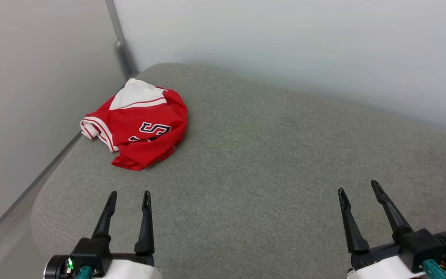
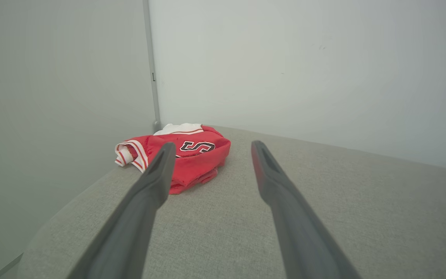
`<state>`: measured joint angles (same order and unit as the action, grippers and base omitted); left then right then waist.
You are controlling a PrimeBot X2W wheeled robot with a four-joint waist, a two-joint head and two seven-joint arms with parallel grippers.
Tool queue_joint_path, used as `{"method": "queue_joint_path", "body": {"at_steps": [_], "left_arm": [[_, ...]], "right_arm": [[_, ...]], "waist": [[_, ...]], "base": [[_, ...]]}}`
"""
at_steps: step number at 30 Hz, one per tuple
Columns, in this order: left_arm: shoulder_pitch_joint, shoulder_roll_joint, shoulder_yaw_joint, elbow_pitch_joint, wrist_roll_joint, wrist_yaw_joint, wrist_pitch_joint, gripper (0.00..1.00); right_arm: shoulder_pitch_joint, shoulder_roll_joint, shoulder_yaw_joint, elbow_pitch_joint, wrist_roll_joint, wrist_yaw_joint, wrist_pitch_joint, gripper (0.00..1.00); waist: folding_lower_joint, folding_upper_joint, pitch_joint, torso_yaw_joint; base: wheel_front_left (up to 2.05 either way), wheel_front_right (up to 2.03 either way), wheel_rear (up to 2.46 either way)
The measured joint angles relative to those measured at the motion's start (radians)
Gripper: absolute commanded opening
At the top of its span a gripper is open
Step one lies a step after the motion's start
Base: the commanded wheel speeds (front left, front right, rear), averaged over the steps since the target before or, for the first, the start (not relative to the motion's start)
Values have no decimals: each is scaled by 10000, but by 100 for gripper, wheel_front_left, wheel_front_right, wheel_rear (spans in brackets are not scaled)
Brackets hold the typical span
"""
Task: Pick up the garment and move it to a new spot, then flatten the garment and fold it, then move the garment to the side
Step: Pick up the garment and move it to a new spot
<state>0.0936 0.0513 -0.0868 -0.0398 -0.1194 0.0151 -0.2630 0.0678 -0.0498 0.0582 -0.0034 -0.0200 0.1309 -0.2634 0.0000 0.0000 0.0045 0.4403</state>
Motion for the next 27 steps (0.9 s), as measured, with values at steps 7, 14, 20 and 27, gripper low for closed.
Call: {"method": "queue_joint_path", "body": {"at_steps": [7,14,20,27], "left_arm": [[-1218,-4,869,579,-374,-468,-2,100],[-3932,1223,1755,2995,-1279,-1179,677,100],[-6521,2819,1787,4299,-3317,-1417,4591,100],[-8219,4683,1333,4920,-5047,-1430,8893,100]], "right_arm": [[-429,0,215,-389,-510,0,0,100],[-895,-360,483,-686,-640,0,0,100],[-1315,-654,736,-957,-692,0,0,100],[-1808,-874,1158,-1260,-692,2,0,100]], "waist": [[0,0,775,-348],[1,0,1979,-911],[2,0,2997,-1501],[2,0,4116,-2255]], "base": [[0,0,0],[0,0,0],[0,0,0],[0,0,0]]}}
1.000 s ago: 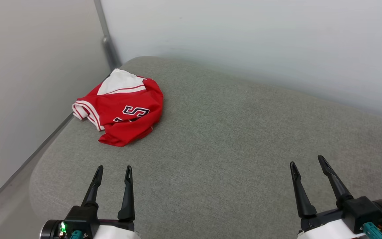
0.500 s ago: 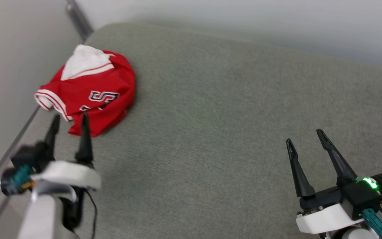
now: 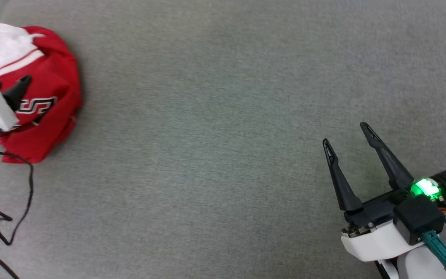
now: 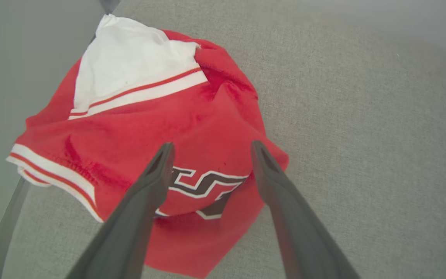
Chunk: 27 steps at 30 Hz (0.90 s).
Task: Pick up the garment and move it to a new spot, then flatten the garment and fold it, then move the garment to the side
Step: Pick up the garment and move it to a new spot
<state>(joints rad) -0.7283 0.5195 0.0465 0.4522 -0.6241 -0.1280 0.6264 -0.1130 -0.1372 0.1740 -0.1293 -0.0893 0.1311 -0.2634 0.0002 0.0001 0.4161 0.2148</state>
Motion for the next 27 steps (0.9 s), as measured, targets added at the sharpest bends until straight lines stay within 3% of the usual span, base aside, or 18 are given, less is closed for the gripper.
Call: {"method": "queue_joint_path", "body": {"at_steps": [7,16,18,27], "left_arm": [[-438,995,73,581,-242,359,2052,100],[-415,1043,-58,669,-351,623,2742,100],[-383,1001,-67,681,-403,619,2757,0],[-219,761,-10,811,-337,384,1093,0]], "right_arm": [[-328,-23,161,-380,0,-2,0,100],[-468,-63,90,-665,-75,-2,0,100],[-508,-71,63,-667,-79,-2,2,100],[-558,-163,15,-523,-100,-2,0,100]], "waist": [[0,0,932,-766],[-1,0,1780,-1207],[-1,0,1828,-1185],[-1,0,1365,-1014]], "base": [[0,0,0],[0,0,0],[0,0,0],[0,0,0]]}}
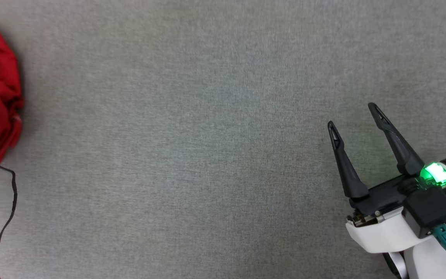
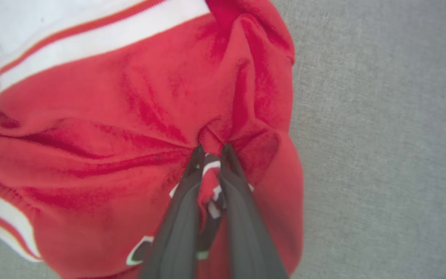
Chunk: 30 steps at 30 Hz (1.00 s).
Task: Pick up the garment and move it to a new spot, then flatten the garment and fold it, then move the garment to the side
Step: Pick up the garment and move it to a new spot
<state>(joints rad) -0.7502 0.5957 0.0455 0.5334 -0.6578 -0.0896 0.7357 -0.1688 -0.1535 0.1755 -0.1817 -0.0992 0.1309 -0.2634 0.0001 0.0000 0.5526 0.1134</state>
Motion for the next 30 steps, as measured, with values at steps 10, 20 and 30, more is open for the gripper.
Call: {"method": "queue_joint_path", "body": {"at_steps": [10,20,30], "left_arm": [[-161,136,-1415,-1220,489,-382,-2671,0],[444,-431,-4238,-3453,288,-391,-3248,0],[914,-2794,-6757,-3369,686,-393,-4567,0]], "right_arm": [[473,337,-533,454,105,2,0,100],[988,715,-934,652,180,2,0,100],[1139,865,-1081,621,201,2,0,100]], "waist": [[-1,0,-1985,23],[-4,0,-3618,-615],[-3,0,-4213,-2074]], "base": [[0,0,0],[0,0,0],[0,0,0]]}}
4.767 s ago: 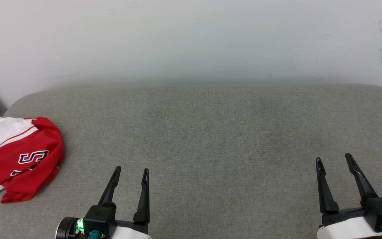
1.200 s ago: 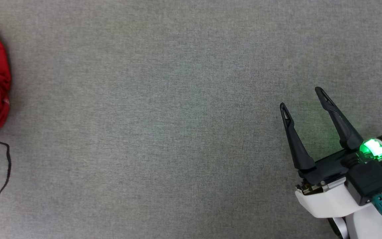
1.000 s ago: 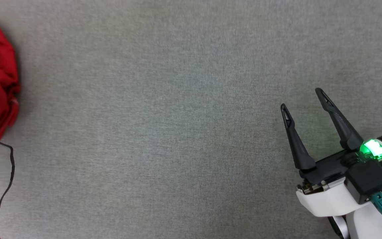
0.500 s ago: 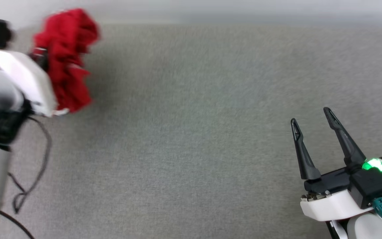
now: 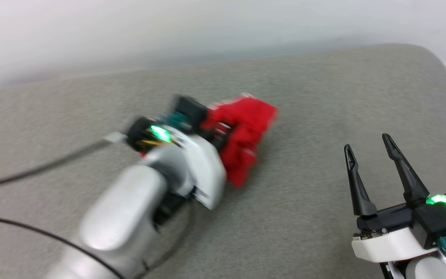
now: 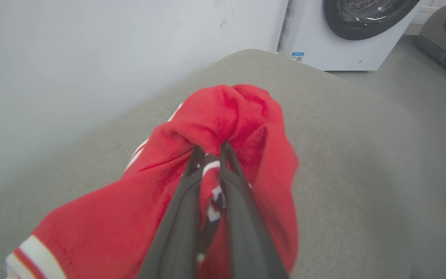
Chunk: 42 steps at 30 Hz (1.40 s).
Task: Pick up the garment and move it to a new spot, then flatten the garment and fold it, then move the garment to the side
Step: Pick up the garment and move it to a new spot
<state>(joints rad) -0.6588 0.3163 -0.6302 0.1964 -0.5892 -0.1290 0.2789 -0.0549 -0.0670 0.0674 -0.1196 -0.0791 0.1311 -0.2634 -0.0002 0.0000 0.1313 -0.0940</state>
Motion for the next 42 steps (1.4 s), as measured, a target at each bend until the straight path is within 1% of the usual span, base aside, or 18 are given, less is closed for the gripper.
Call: {"method": "queue_joint_path", "body": {"at_steps": [5,8,10,11,12,15,18,20,23,25,29,31,34,36,39,42], "left_arm": [[123,-1360,-1430,968,385,0,-646,0],[213,-1985,-2125,1730,525,0,-1001,0],[306,-2286,-2495,2222,514,0,-1256,0],[355,-2372,-2669,2451,516,0,-1392,55],[391,-2429,-2780,2686,525,0,-1534,100],[410,-2539,-2974,3175,495,0,-2017,100],[385,-2604,-2930,3377,387,2,-2644,100],[272,-2602,-2796,3440,389,100,-3072,100],[-6,-2558,-2336,3369,389,372,-3843,100],[-129,-2309,-1996,3266,476,686,-4401,100],[-177,-1473,-1062,2803,589,1442,-5172,100],[-8,-991,-585,2431,700,1778,-5317,100],[768,-347,142,1866,744,2203,-5388,100],[1395,-4,761,1135,882,2468,-5394,100],[2533,303,1361,163,1289,2660,-5419,100],[3772,232,1749,-662,1605,2819,-5419,100]], "right_arm": [[32,31,-84,-19,0,0,2,100],[36,54,-117,-25,2,0,0,100],[38,58,-125,-21,4,-2,0,100],[43,61,-127,-19,4,0,0,100],[48,67,-117,-17,2,0,0,100],[132,90,-184,-12,-8,0,0,100],[225,100,-324,27,-12,0,0,100],[260,107,-351,58,-12,0,0,100],[424,119,-422,109,-12,0,0,100],[492,121,-487,148,-13,0,0,100],[672,127,-660,186,-44,0,0,100],[720,130,-729,178,-44,0,0,100],[860,132,-815,178,-73,-2,0,100],[881,134,-848,174,-73,0,0,100],[961,138,-894,171,-71,0,0,100],[979,140,-899,165,-8,0,0,100]], "waist": [[0,0,-22,-753],[0,0,13,-1142],[0,0,45,-1342],[0,0,60,-1415],[0,0,72,-1467],[1,0,39,-1458],[1,0,-55,-1248],[1,0,-155,-1059],[1,0,-346,-732],[1,0,-491,-502],[1,0,-789,-46],[1,0,-921,166],[1,0,-1090,437],[1,0,-1181,573],[1,0,-1259,698],[1,0,-1285,734]], "base": [[0,0,0],[0,0,0],[0,0,0],[0,0,0],[0,0,0],[0,0,0],[0,0,0],[0,0,0],[0,0,0],[0,0,0],[0,0,0],[0,0,0],[0,0,0],[0,0,0],[0,0,0],[0,0,0]]}}
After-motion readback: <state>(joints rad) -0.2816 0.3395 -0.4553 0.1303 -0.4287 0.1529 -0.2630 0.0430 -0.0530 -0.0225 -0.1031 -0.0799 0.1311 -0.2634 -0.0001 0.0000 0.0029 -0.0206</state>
